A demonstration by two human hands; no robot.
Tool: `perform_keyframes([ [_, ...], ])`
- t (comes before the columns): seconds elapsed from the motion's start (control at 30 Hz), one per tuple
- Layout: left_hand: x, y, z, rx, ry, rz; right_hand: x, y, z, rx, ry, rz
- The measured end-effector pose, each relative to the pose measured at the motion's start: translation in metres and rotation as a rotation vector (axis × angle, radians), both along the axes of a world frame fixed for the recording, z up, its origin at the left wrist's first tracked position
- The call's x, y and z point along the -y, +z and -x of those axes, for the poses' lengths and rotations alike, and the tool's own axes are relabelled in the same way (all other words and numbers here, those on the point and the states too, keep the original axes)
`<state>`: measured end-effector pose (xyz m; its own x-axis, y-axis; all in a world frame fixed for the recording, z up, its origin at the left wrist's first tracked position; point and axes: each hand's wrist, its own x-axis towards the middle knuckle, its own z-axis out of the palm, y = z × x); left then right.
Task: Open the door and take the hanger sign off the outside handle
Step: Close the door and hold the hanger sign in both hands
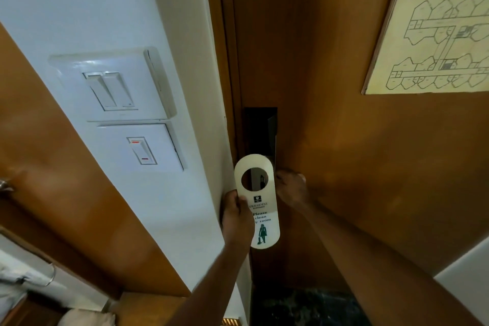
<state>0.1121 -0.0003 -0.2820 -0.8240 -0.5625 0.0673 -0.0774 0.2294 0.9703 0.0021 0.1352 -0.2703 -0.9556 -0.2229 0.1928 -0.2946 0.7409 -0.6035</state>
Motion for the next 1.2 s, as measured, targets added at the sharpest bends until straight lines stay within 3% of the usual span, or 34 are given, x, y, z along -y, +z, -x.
perform_keyframes([
  [0.43,0.004,0.017,0.012,-0.014,0.011,0.067,-0.002,0.003,0.000,0.038,0.017,-0.026],
  [0.97,0.002,0.031,0.001,-0.061,-0.009,0.023,-0.006,0.043,0.003,0.009,0.069,-0.438],
  [1.1,0.002,0.042,0.000,-0.080,-0.024,0.016,-0.017,0.046,-0.010,-0.066,0.073,-0.306],
  [1.2,0.001,0.048,-0.001,-0.112,-0.044,-0.016,-0.034,0.037,-0.038,-0.286,-0.124,-0.040],
])
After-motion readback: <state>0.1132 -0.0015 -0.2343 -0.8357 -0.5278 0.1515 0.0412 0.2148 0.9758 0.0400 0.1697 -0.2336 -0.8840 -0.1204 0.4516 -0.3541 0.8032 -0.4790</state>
